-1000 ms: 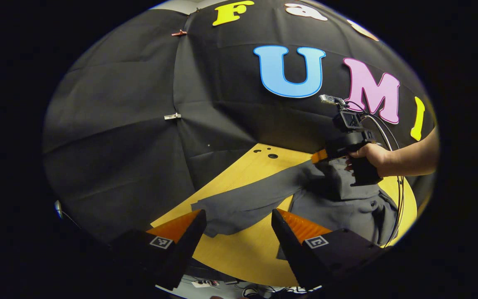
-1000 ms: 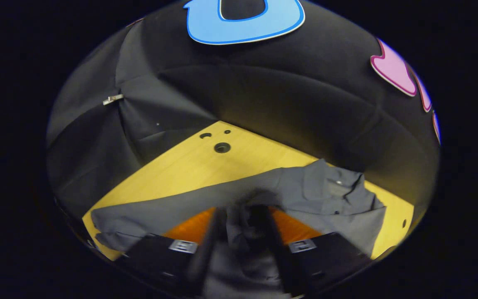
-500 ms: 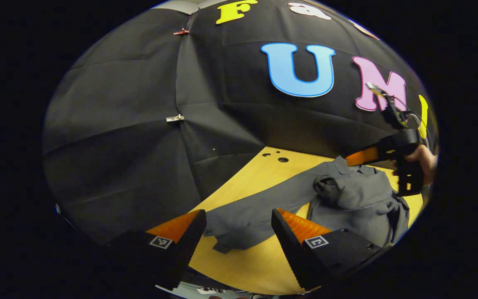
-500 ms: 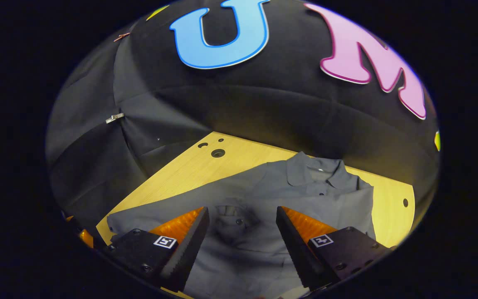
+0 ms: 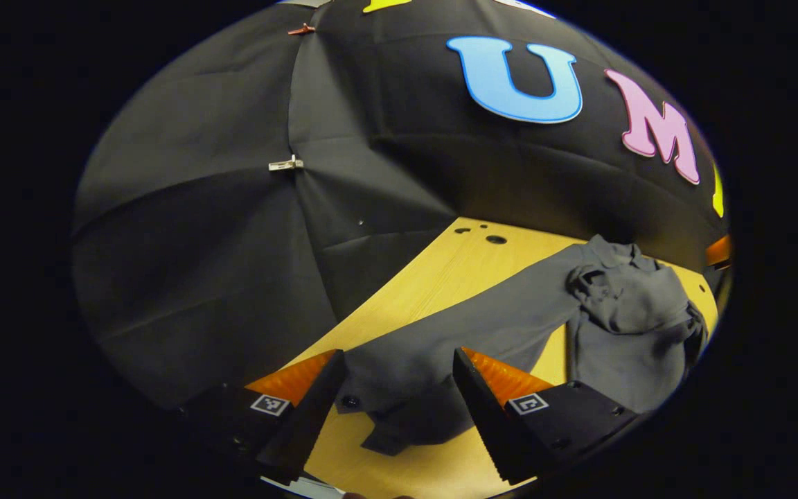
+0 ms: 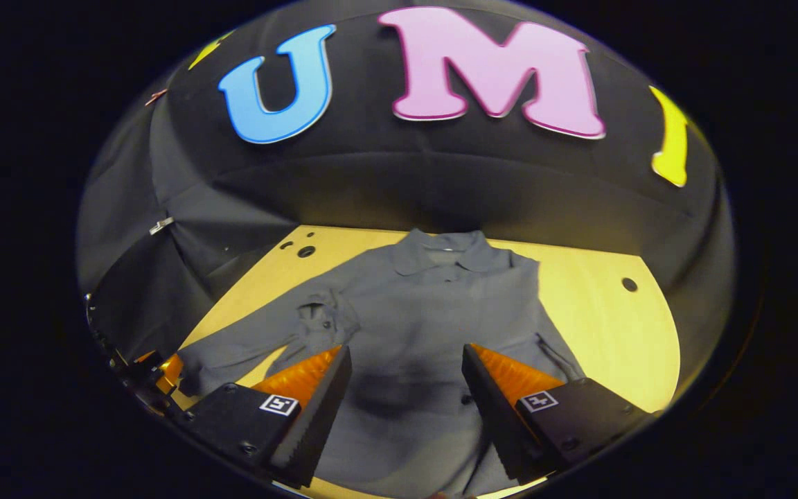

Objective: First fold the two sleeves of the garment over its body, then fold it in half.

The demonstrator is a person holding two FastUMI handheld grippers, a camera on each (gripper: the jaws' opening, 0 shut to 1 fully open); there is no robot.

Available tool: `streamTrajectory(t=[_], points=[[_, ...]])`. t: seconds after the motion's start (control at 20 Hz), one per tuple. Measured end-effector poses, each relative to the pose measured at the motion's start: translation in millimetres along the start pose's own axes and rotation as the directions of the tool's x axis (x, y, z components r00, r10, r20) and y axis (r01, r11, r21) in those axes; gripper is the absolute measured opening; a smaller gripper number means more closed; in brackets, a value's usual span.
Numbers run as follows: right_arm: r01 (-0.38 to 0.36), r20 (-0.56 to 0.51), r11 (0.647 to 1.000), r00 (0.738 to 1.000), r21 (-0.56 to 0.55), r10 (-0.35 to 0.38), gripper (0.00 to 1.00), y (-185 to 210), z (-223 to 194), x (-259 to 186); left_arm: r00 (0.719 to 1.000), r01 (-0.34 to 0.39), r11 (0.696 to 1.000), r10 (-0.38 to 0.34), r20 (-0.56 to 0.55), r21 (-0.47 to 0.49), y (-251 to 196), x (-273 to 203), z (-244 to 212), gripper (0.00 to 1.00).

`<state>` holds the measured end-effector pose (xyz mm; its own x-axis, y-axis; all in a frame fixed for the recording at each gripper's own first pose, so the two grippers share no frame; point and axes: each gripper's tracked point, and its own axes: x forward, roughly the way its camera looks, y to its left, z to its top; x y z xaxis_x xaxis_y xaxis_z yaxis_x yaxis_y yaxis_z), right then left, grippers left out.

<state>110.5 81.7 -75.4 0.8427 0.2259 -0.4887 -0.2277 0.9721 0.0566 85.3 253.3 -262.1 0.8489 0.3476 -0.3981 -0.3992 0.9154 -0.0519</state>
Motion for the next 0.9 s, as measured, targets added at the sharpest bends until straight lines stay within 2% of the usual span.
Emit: streamTrajectory(t=[0.3, 0.4, 0.65, 0.85, 0.9], points=[[0.103, 0.003, 0.993, 0.995, 0.057, -0.103, 0.99, -58.0, -35.3, -60.0, 0.995, -0.032, 0.999, 0.030, -0.096, -0.016, 14.4, 29.4, -25.2, 0.98], [0.119, 0.007, 0.989, 0.993, 0.085, -0.120, 0.99, -67.3, -46.0, -78.3, 0.992, -0.022, 0.999, 0.017, -0.128, -0.037, 12.4, 35.5, -33.6, 0.98], [0.163, -0.009, 0.977, 0.987, 0.139, -0.163, 0.99, -90.7, -67.5, -109.5, 0.979, -0.032, 0.999, 0.026, -0.201, -0.022, 7.5, 42.6, -47.3, 0.99], [0.181, -0.007, 0.974, 0.983, 0.133, -0.182, 0.99, -101.6, -72.0, -126.1, 0.971, -0.024, 0.999, 0.017, -0.239, -0.026, 0.5, 47.0, -51.4, 0.98], [0.183, -0.012, 0.975, 0.983, 0.126, -0.183, 0.99, -104.0, -74.3, -126.2, 0.967, -0.031, 0.999, 0.023, -0.253, -0.028, 0.0, 46.1, -50.2, 0.94]])
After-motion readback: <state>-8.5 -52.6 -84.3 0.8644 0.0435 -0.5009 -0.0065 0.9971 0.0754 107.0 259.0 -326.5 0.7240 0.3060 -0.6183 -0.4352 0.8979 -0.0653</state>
